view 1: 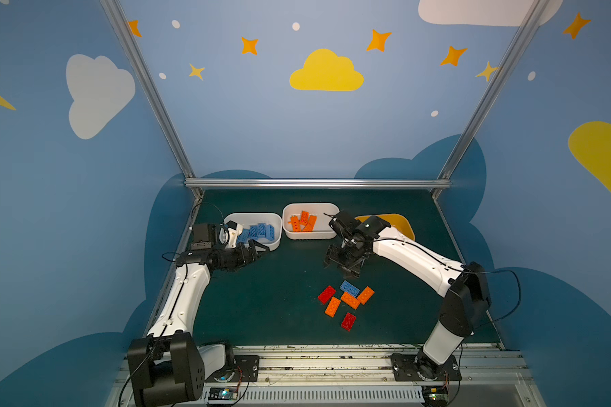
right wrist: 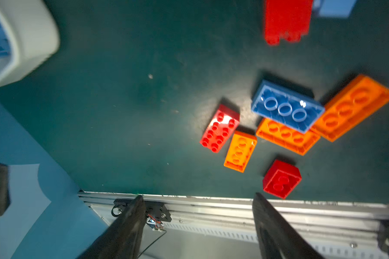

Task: Sort the legos into containers by color
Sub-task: Pick up the lego from the center of the table.

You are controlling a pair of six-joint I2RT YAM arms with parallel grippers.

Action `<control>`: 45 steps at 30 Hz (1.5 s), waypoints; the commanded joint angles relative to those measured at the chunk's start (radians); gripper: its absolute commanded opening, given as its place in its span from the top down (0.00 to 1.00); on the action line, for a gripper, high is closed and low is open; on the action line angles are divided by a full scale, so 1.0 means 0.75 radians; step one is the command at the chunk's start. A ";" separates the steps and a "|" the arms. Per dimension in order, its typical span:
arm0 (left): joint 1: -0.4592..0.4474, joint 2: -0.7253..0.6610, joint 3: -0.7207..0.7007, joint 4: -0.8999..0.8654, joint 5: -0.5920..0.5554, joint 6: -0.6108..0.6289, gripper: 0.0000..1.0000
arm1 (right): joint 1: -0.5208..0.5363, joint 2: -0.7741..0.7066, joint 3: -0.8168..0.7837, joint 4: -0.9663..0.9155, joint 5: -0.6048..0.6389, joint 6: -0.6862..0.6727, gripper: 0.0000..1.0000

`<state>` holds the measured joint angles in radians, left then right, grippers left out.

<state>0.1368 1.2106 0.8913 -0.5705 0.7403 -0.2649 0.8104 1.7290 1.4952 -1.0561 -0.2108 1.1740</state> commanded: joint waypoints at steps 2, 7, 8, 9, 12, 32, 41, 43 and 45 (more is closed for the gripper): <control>-0.006 -0.013 0.004 0.014 0.021 -0.001 0.00 | 0.046 -0.012 -0.119 -0.008 -0.058 0.284 0.27; -0.006 -0.018 0.000 0.017 0.027 0.004 0.01 | 0.094 0.071 -0.127 0.118 -0.065 0.295 0.30; -0.006 -0.019 -0.004 0.018 0.026 0.006 0.01 | 0.102 0.095 -0.111 0.117 -0.057 0.295 0.30; -0.006 -0.024 -0.008 0.023 0.025 0.004 0.01 | 0.109 0.118 -0.108 0.147 -0.067 0.297 0.30; -0.005 -0.023 -0.020 0.034 0.029 0.000 0.01 | 0.120 0.175 -0.104 0.202 -0.077 0.308 0.31; -0.006 -0.003 -0.031 0.029 0.021 0.034 0.01 | 0.088 0.364 -0.038 0.185 -0.023 0.269 0.42; -0.006 -0.002 -0.036 0.034 0.011 0.032 0.01 | 0.084 0.363 -0.046 0.143 0.014 0.264 0.43; -0.006 -0.001 -0.034 0.035 0.011 0.032 0.01 | 0.078 0.373 -0.046 0.176 0.011 0.250 0.43; -0.007 0.000 -0.031 0.033 0.013 0.034 0.01 | 0.073 0.392 -0.023 0.189 0.010 0.226 0.44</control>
<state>0.1345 1.2041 0.8707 -0.5484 0.7433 -0.2558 0.8753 1.9945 1.4506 -0.9077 -0.2211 1.3643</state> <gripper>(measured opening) 0.995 0.562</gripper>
